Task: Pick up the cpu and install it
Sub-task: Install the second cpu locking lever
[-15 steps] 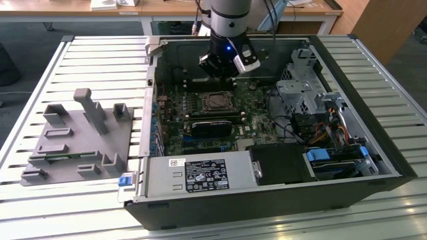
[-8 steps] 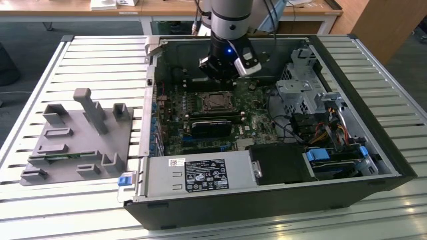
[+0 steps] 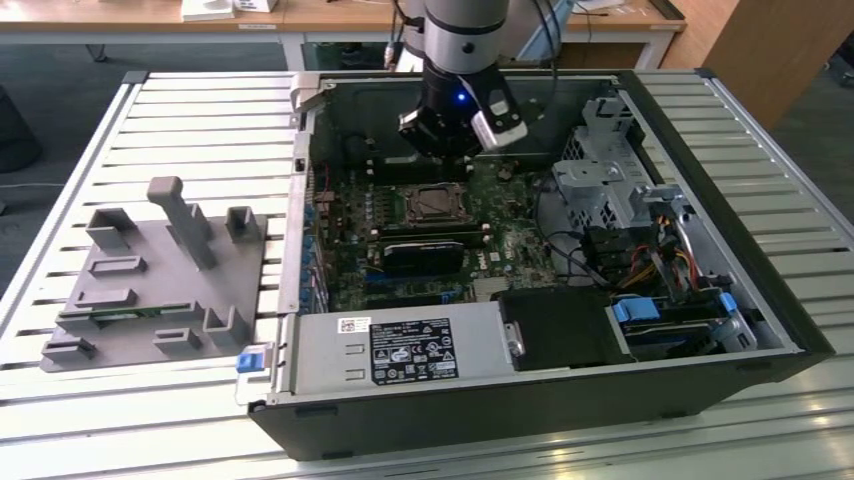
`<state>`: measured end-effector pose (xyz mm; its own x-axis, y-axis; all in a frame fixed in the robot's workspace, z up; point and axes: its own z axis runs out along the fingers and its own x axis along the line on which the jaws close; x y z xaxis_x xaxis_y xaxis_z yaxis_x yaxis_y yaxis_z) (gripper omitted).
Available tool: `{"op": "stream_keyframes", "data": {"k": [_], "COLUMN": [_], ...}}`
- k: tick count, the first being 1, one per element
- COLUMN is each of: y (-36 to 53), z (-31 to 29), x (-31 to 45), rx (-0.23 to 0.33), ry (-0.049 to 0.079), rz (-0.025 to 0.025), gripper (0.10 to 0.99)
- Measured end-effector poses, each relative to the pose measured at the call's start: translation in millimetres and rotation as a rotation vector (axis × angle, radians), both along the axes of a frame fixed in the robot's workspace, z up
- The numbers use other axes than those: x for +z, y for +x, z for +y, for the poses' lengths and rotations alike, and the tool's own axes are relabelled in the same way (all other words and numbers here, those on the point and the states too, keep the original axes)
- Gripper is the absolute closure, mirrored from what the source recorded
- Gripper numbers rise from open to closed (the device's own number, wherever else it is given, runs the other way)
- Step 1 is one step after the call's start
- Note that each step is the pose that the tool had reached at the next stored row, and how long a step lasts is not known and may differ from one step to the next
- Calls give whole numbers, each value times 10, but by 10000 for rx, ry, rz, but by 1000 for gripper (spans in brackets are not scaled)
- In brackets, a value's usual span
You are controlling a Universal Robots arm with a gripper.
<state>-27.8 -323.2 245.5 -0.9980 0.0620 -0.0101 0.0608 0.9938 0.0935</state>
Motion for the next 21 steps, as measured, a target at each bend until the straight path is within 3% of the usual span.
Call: {"op": "stream_keyframes", "data": {"k": [3,9,11,13,17,21], "y": [0,0,0,0,-1,-1], "z": [-73,-311,-345,-373,-389,-442], "x": [2,-3,-12,-35,-100,-122], "rx": [-1,0,0,0,6,10], "ry": [-3,1,69,113,154,204], "rz": [1,18,88,122,136,137], "gripper": [980,980,980,980,980,980]}}
